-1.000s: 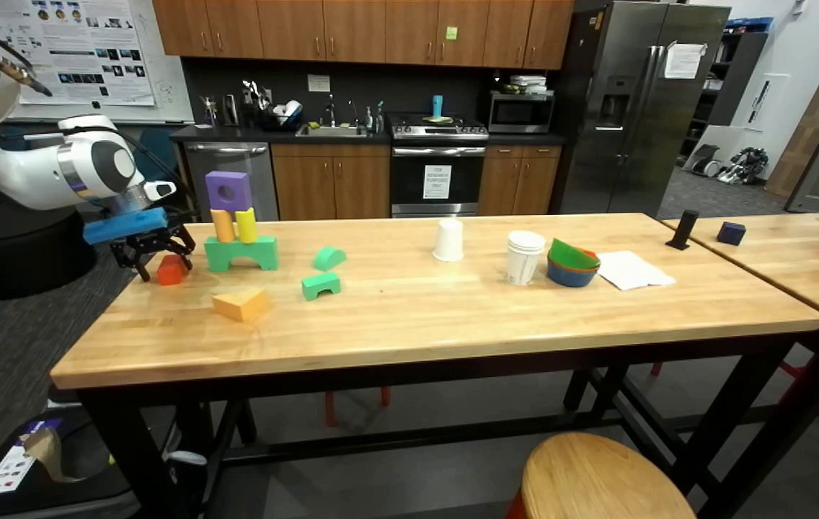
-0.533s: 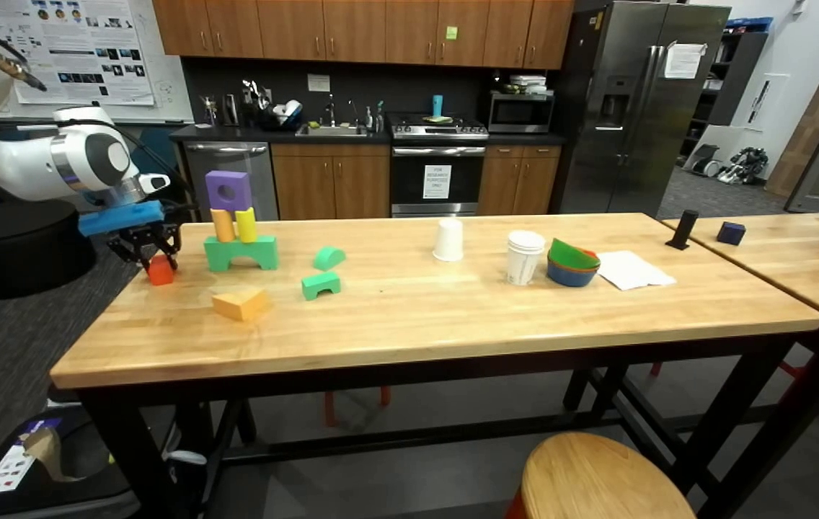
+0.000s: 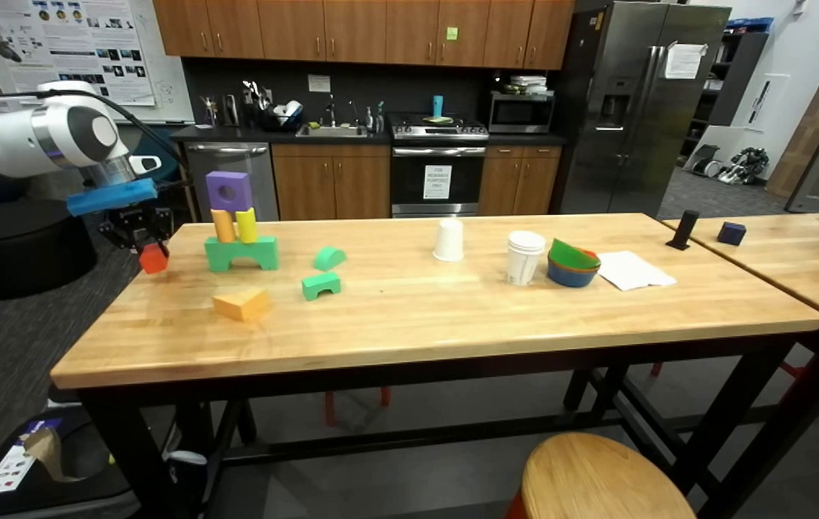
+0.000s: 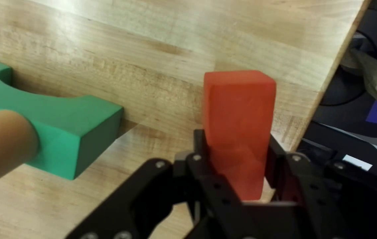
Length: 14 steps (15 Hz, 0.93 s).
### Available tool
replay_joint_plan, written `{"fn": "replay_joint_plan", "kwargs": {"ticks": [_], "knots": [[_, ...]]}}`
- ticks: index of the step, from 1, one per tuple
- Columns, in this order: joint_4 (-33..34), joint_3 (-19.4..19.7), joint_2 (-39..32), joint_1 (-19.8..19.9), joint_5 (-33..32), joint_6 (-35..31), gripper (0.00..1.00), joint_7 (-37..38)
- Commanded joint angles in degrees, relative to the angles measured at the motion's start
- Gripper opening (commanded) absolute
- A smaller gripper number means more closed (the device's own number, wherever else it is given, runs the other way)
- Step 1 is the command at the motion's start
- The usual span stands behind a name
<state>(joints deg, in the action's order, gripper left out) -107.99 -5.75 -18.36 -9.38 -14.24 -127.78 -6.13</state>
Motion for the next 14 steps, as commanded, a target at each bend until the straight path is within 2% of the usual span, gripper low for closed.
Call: {"fn": "replay_joint_plan", "kwargs": {"ticks": [1,9,14], "knots": [[-2.6,-0.5,5.8,0.5,0.0,3.5,0.16,-2.7],[-5.5,-0.9,12.8,0.6,-1.7,6.8,0.16,-10.1],[-7.5,-1.4,14.6,0.9,-2.8,6.7,0.16,-20.4]]}}
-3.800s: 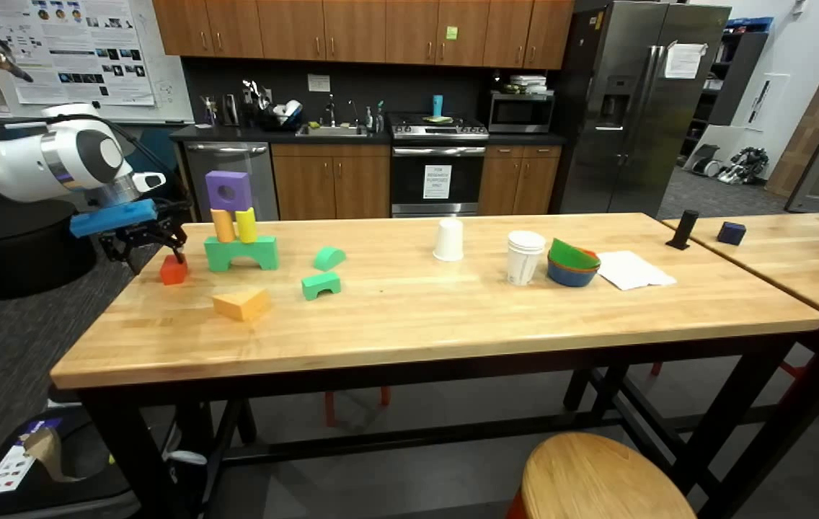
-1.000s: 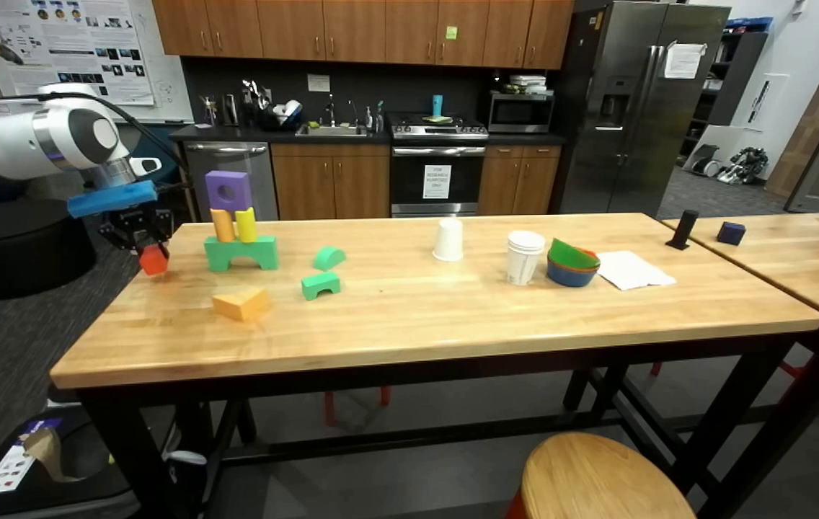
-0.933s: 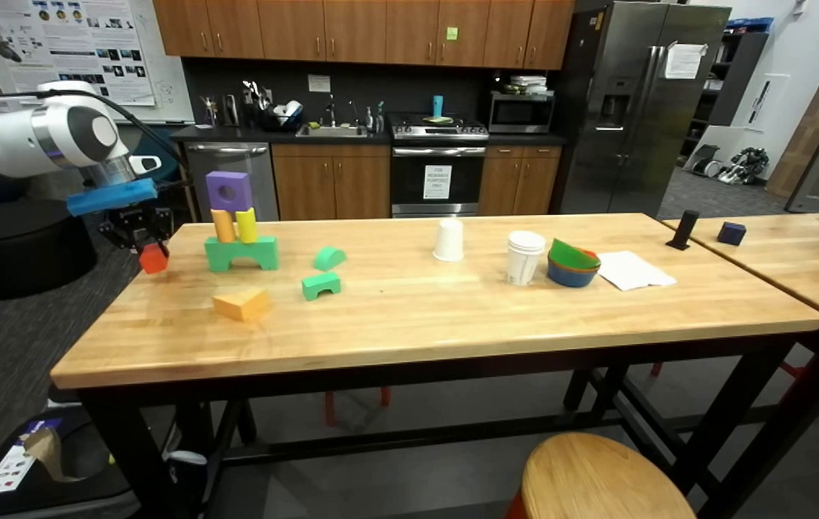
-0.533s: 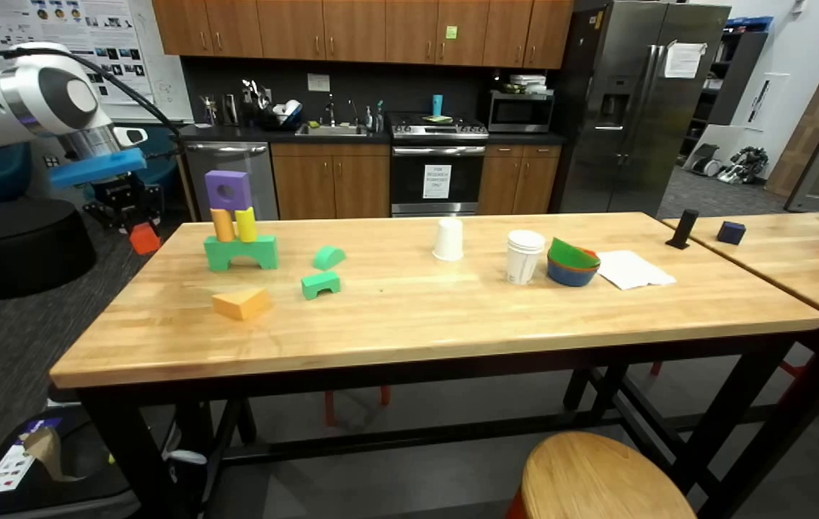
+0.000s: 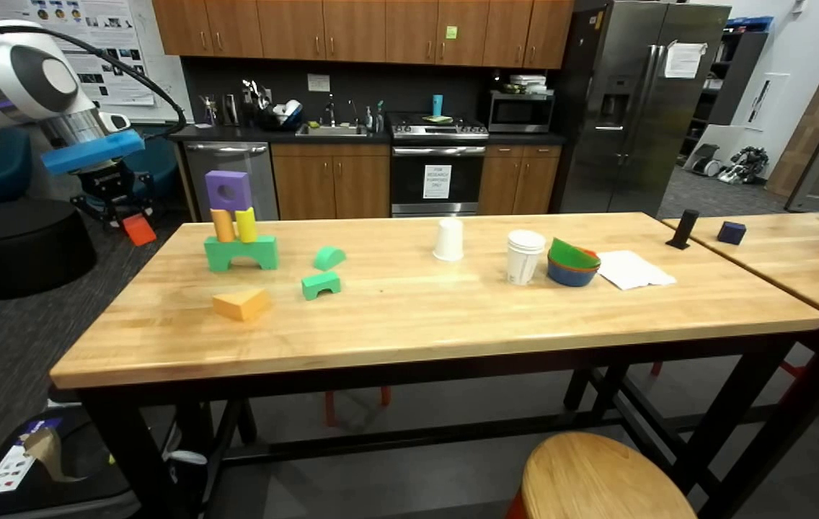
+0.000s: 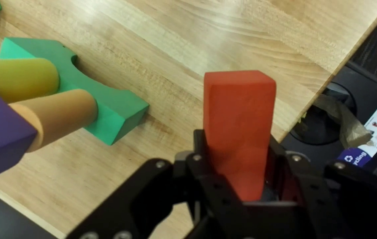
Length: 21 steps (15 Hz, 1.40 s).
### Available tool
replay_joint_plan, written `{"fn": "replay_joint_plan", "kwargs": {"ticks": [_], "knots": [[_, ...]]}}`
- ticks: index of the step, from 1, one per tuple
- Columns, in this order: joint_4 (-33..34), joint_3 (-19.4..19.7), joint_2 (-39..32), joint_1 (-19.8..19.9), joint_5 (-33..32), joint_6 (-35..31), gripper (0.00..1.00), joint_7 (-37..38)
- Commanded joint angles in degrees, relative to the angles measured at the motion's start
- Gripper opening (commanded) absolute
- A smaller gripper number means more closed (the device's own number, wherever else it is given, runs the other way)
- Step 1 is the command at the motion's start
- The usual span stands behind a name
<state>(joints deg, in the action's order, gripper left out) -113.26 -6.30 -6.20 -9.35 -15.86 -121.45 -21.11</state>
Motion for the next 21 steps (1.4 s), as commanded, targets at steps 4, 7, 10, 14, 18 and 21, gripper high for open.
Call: {"fn": "replay_joint_plan", "kwargs": {"ticks": [4,7,10,14,18,21], "knots": [[-3.6,-0.7,3.6,1.0,-2.5,0.3,0.16,-10.6],[-4.9,-0.3,5.9,1.7,-1.2,-1.2,0.16,-9.7],[-5.5,0.0,8.7,2.3,-1.6,-1.6,0.16,-10.1],[-6.4,0.1,11.8,2.3,-1.8,-1.5,0.16,-14.8],[-7.8,0.2,14.0,1.6,0.1,-1.5,0.16,-24.3],[-8.7,0.1,15.0,1.3,0.1,-1.6,0.16,-24.7]]}}
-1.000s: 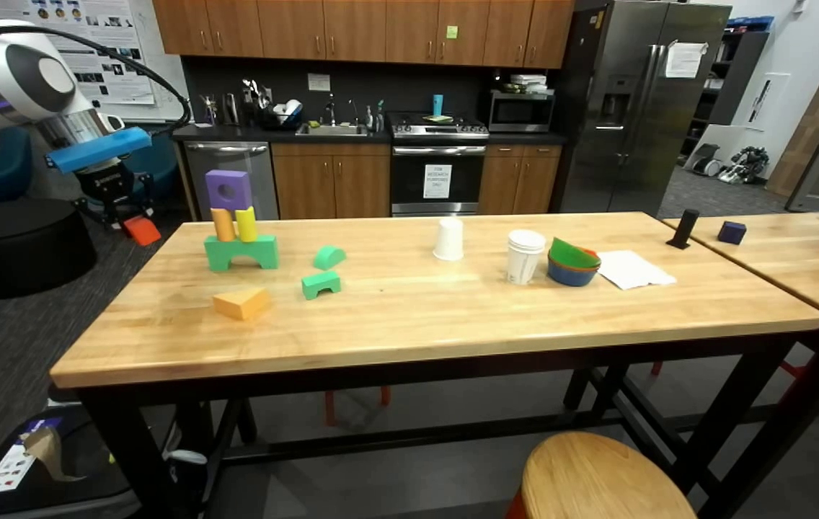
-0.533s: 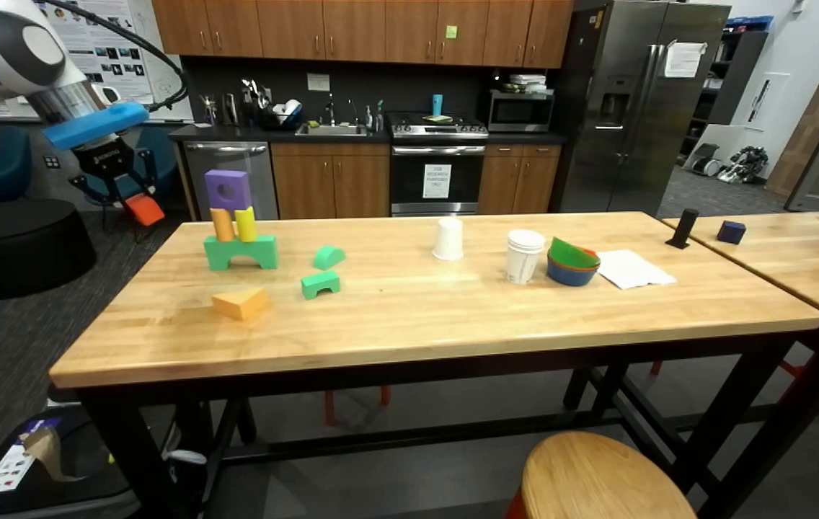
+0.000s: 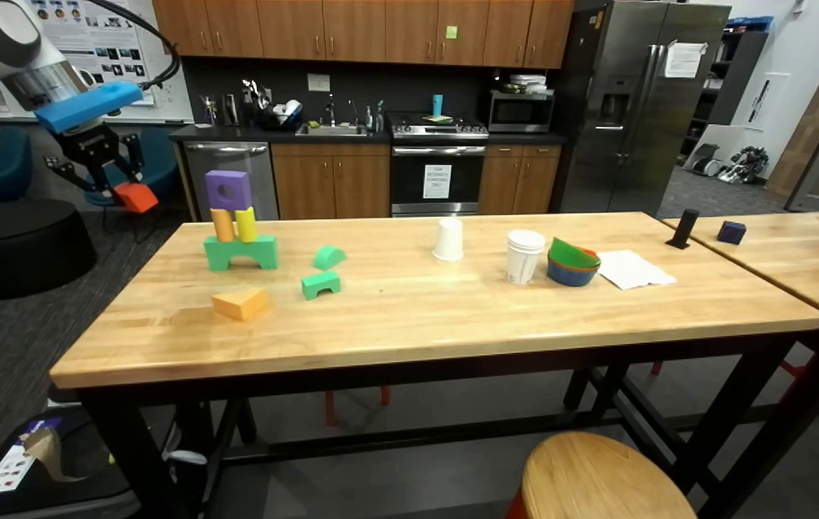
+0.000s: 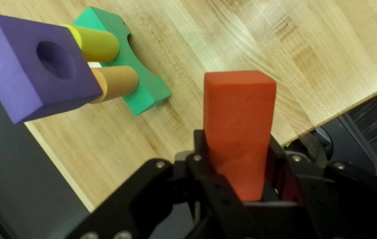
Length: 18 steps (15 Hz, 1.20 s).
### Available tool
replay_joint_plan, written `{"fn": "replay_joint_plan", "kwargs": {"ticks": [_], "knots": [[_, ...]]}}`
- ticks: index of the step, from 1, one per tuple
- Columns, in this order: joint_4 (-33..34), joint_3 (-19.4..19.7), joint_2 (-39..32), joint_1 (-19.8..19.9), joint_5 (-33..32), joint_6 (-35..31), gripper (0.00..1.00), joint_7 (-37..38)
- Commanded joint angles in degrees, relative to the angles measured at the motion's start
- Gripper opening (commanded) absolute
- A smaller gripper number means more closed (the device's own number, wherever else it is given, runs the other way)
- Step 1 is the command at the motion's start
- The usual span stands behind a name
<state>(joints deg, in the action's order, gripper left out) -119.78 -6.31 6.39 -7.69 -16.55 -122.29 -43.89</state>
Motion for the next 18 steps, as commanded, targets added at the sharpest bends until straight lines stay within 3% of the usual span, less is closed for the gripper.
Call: {"fn": "replay_joint_plan", "kwargs": {"ticks": [1,2,3,14,15,18], "knots": [[-2.4,0.0,2.7,-0.4,1.0,-0.8,0.16,-1.1],[-2.8,0.0,2.9,-0.5,1.1,-0.9,0.16,-1.2],[-0.8,0.0,0.8,-0.4,0.1,0.1,0.41,-0.3],[-1.6,0.0,1.4,-0.5,0.2,-0.2,0.41,-0.3],[-1.6,0.0,1.4,-0.5,0.2,-0.2,0.16,-0.3],[-0.4,0.4,1.0,-0.2,-0.1,-1.1,0.16,-1.4]]}}
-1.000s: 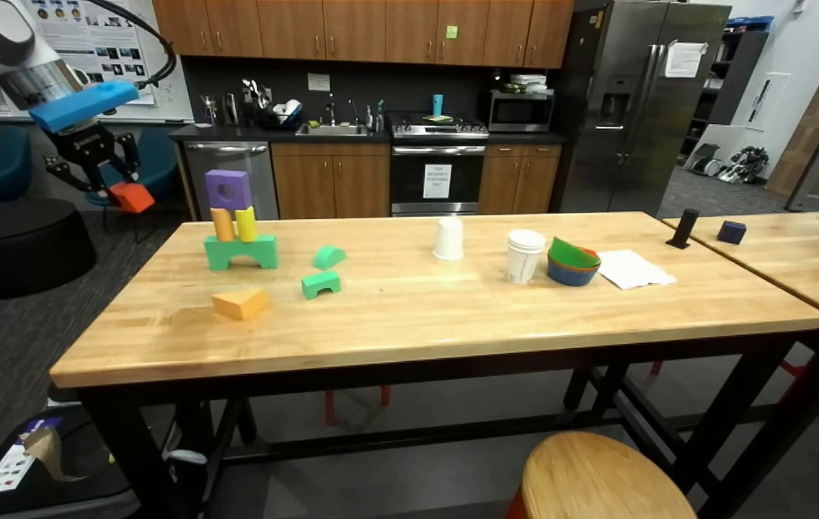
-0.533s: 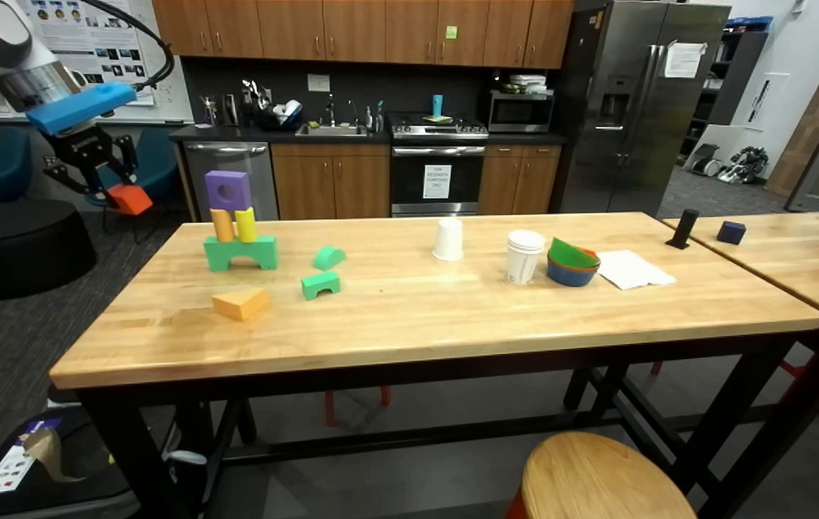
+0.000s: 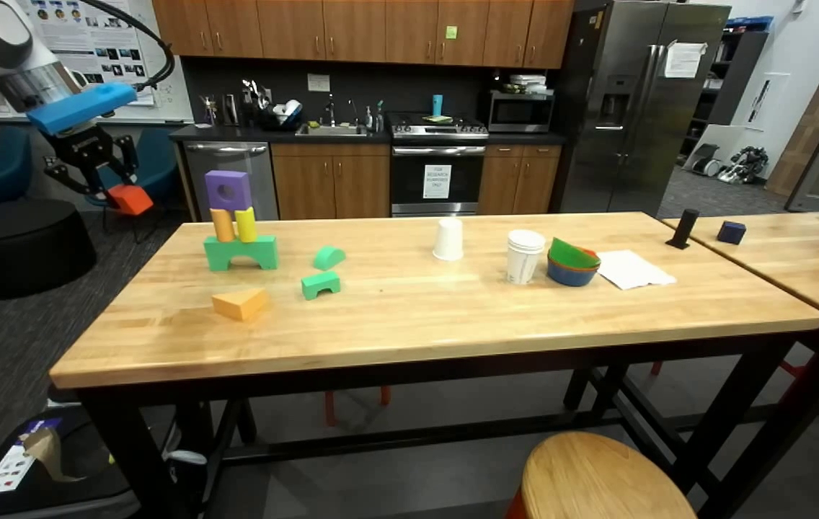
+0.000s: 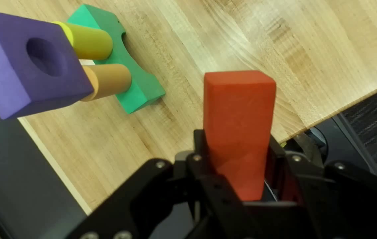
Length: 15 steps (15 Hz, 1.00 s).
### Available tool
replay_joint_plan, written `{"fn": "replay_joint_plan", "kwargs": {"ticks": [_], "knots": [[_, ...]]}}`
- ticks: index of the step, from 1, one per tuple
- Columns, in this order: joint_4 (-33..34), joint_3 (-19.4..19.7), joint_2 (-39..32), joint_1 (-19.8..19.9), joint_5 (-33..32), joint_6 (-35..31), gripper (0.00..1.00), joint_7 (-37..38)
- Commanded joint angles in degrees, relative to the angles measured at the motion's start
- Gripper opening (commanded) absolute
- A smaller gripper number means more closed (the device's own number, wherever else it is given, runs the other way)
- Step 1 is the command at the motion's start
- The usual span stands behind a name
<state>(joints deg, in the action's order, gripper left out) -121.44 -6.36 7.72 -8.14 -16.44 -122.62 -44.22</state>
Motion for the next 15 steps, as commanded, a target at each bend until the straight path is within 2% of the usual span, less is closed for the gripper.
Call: {"fn": "replay_joint_plan", "kwargs": {"ticks": [1,6,11,15], "knots": [[1.6,0.6,-0.4,0.4,-0.9,-1.5,0.16,-1.5],[4.5,1.1,-1.2,1.1,-4.0,-3.5,0.16,-4.5],[6.5,1.3,-1.5,1.2,-5.7,-3.3,0.16,-11.4],[8.7,1.7,-1.7,0.7,0.2,-0.6,0.16,-20.0]]}}
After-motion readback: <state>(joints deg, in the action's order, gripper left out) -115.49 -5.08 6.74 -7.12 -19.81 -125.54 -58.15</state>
